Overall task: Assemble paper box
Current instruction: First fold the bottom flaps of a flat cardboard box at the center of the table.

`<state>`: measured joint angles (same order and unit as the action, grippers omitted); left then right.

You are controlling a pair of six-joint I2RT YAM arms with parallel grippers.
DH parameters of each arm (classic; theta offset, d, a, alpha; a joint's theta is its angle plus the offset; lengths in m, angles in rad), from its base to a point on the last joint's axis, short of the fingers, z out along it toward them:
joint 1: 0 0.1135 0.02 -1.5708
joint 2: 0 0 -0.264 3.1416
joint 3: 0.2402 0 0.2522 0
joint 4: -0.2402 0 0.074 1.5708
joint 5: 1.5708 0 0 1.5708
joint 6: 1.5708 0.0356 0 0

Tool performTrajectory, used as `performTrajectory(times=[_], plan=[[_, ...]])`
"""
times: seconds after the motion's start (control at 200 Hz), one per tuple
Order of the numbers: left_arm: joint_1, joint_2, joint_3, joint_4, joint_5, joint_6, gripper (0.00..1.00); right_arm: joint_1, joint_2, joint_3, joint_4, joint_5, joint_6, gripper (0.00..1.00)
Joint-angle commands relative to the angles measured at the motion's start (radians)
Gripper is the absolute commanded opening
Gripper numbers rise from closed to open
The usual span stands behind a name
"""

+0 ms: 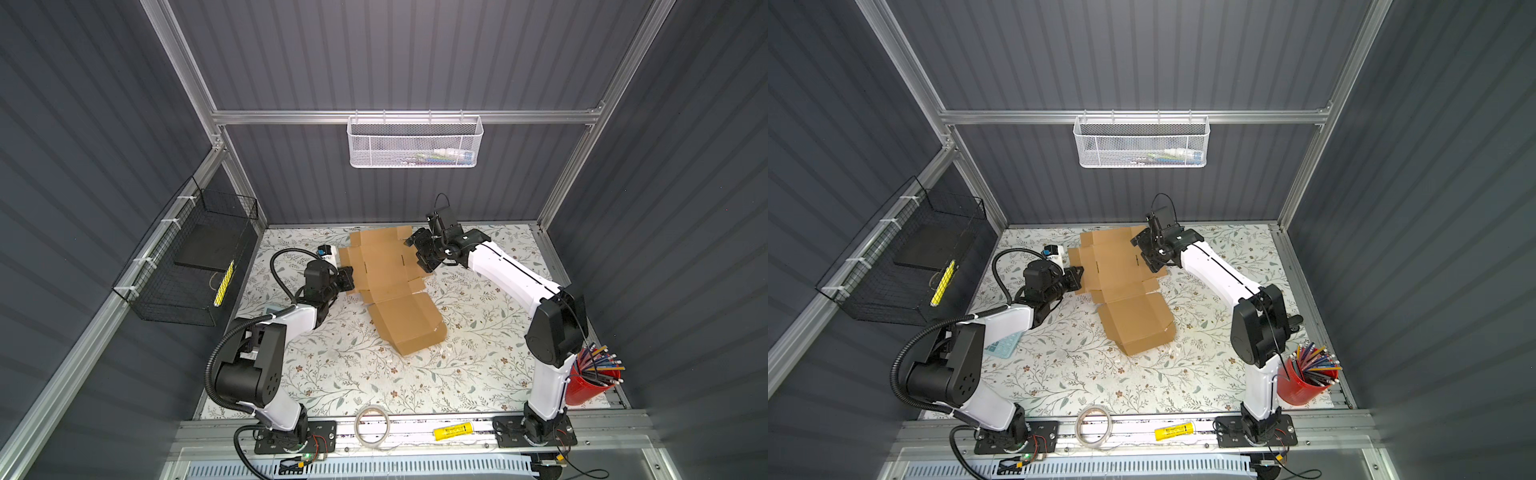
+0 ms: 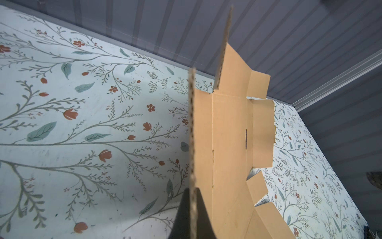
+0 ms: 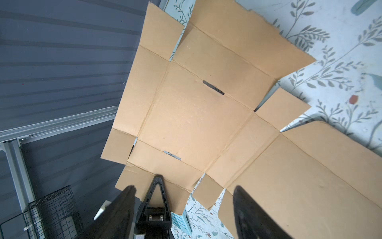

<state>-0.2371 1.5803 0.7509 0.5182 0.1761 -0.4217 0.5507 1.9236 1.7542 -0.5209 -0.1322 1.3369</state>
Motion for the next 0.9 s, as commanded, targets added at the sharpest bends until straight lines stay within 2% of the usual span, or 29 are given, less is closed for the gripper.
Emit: performTrajectory(times=[0.0, 0.27, 0.896], plan=[[-0.012, -0.040, -0.019, 0.019, 0.010, 0.053, 0.00, -0.007, 0.009, 0.022, 0.013, -0.007, 0.026, 0.76], [-0.043, -0.072, -0.035, 0.044, 0.011, 0.088, 0.00, -0.011, 0.030, 0.035, 0.036, -0.029, 0.067, 0.76], [-0.112, -0.163, -0.092, 0.111, -0.009, 0.186, 0.00, -0.019, 0.121, 0.215, -0.011, -0.032, 0.119, 0.76]])
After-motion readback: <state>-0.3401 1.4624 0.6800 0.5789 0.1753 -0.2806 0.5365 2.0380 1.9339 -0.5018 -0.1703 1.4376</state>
